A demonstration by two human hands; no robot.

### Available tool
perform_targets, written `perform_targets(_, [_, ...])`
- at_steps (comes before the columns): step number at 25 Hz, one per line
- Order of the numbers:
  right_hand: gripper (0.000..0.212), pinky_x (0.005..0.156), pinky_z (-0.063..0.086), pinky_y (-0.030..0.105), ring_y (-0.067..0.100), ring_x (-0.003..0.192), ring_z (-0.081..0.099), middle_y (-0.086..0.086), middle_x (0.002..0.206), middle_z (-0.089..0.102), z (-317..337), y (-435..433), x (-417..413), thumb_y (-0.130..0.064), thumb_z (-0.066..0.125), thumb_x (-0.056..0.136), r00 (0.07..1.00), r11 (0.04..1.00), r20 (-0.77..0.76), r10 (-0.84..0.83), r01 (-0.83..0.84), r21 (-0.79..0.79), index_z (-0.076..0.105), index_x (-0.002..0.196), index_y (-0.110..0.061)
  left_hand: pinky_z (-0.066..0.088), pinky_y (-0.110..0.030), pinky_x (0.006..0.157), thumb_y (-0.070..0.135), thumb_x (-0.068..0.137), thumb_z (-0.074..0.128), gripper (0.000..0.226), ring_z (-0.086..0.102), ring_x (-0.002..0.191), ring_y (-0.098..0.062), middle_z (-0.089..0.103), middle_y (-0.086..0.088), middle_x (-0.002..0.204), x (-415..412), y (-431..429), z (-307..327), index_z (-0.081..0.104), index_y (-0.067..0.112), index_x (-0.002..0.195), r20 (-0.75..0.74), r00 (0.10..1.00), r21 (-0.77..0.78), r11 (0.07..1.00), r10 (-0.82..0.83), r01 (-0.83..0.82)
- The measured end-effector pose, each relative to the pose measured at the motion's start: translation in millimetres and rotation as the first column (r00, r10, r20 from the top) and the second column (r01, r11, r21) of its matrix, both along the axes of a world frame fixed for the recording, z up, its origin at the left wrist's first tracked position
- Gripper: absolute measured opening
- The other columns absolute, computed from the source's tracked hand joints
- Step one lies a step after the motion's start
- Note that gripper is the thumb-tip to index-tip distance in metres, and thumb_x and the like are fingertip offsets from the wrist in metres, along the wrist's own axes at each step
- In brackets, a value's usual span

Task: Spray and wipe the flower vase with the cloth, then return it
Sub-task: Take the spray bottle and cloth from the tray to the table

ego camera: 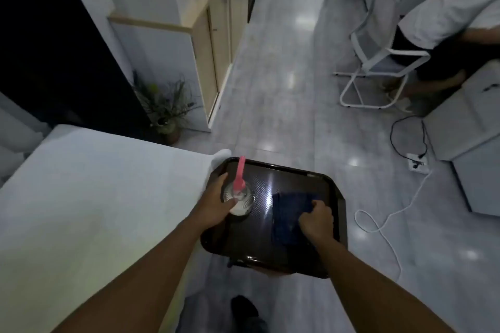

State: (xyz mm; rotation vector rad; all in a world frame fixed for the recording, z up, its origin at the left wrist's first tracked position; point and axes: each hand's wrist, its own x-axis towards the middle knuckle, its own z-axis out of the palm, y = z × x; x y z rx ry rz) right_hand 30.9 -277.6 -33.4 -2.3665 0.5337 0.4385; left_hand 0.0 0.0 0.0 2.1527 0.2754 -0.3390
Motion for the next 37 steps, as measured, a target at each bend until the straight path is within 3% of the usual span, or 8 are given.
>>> perform_targets(7, [0.074, 0.097, 0.051, 0.050, 0.044, 0.117, 0.055, 0.023, 0.132, 0.051, -36.5, -9.4, 23.2, -0.018, 0.074, 0.076, 0.972, 0.965, -0.064, -0.225, 0.231, 0.122, 0.038, 0.140, -0.004, 0.044, -0.021, 0.093, 0.031, 0.097, 0.066, 0.033, 0.060, 0.112, 0.001, 0.064, 0.012, 0.124, 18.0, -32.0, -28.9, 0.052, 0.052, 0.119, 0.059, 0.982, -0.183, 0.969, 0.178, -0.164])
perform_targets(12, [0.089, 0.091, 0.054, 0.042, 0.023, 0.101, 0.062, 0.008, 0.113, 0.061, -40.9, 0.3, 24.3, -0.015, 0.080, 0.075, 0.970, 0.952, 0.047, -0.240, 0.226, 0.205, 0.032, 0.150, -0.013, 0.040, -0.008, 0.085, 0.028, 0.097, 0.065, 0.035, 0.056, 0.107, 0.011, 0.064, 0.011, 0.122, 22.8, -39.1, -23.7, 0.050, 0.050, 0.120, 0.033, 0.979, -0.197, 0.962, 0.200, -0.190])
perform_targets(16, [0.056, 0.085, 0.056, 0.041, 0.028, 0.097, 0.061, 0.014, 0.125, 0.055, -39.1, 5.2, 29.1, -0.032, 0.074, 0.078, 0.948, 0.922, 0.017, -0.317, 0.303, 0.240, 0.058, 0.130, -0.015, 0.041, -0.003, 0.080, 0.022, 0.097, 0.065, 0.029, 0.059, 0.096, 0.011, 0.067, 0.004, 0.116, 23.2, -39.6, -22.4, 0.053, 0.043, 0.112, 0.038, 0.976, -0.180, 0.962, 0.213, -0.203])
perform_targets(22, [0.069, 0.094, 0.054, 0.053, 0.045, 0.102, 0.062, 0.026, 0.114, 0.062, -52.6, -4.4, 37.6, -0.009, 0.081, 0.076, 0.878, 0.889, -0.295, -0.377, 0.432, 0.150, 0.050, 0.136, -0.005, 0.044, -0.015, 0.096, 0.022, 0.098, 0.064, 0.030, 0.058, 0.113, 0.010, 0.065, 0.006, 0.125, 6.3, -28.4, -8.9, 0.055, 0.031, 0.125, 0.099, 0.953, -0.226, 0.940, 0.285, -0.257])
perform_targets(24, [0.044, 0.090, 0.057, 0.052, 0.042, 0.089, 0.066, 0.021, 0.088, 0.066, -43.4, 1.7, 38.4, -0.015, 0.082, 0.074, 0.892, 0.926, -0.338, -0.301, 0.357, 0.118, 0.067, 0.111, 0.004, 0.048, -0.022, 0.099, 0.032, 0.099, 0.061, 0.038, 0.061, 0.116, -0.003, 0.067, 0.006, 0.123, -3.5, -17.2, 4.0, 0.050, 0.032, 0.135, 0.076, 0.942, -0.219, 0.927, 0.327, -0.305])
perform_targets(27, [0.025, 0.092, 0.053, 0.046, 0.044, 0.100, 0.065, 0.020, 0.094, 0.065, -4.5, 32.9, 39.4, -0.026, 0.073, 0.083, 0.972, 0.986, -0.211, -0.102, 0.127, 0.105, 0.065, 0.088, -0.003, 0.050, -0.026, 0.096, 0.035, 0.099, 0.060, 0.028, 0.065, 0.111, -0.005, 0.070, 0.010, 0.115, -21.1, 13.2, 36.5, 0.054, 0.036, 0.127, 0.145, 0.905, -0.202, 0.907, 0.400, -0.369])
perform_targets(32, [0.019, 0.080, 0.048, 0.041, 0.040, 0.090, 0.060, 0.027, 0.100, 0.063, 47.7, 127.9, 52.9, -0.012, 0.058, 0.094, 0.964, 0.945, 0.013, 0.267, -0.264, 0.193, 0.057, 0.107, 0.001, 0.050, -0.023, 0.093, 0.030, 0.099, 0.060, 0.047, 0.067, 0.103, -0.010, 0.069, 0.008, 0.106, -70.8, 79.5, 106.6, 0.041, 0.072, 0.107, 0.315, 0.799, -0.145, 0.858, 0.513, -0.493])
perform_targets(37, [0.017, 0.078, 0.051, 0.044, 0.039, 0.090, 0.061, 0.017, 0.091, 0.058, 96.1, 271.9, 6.2, -0.009, 0.059, 0.094, 0.799, 0.735, 0.165, 0.579, -0.599, 0.317, 0.051, 0.107, -0.003, 0.047, -0.023, 0.091, 0.029, 0.099, 0.062, 0.021, 0.067, 0.105, -0.008, 0.069, 0.014, 0.106, -172.7, 146.7, 138.7, 0.056, 0.030, 0.120, 0.367, 0.648, -0.135, 0.728, 0.667, -0.673])
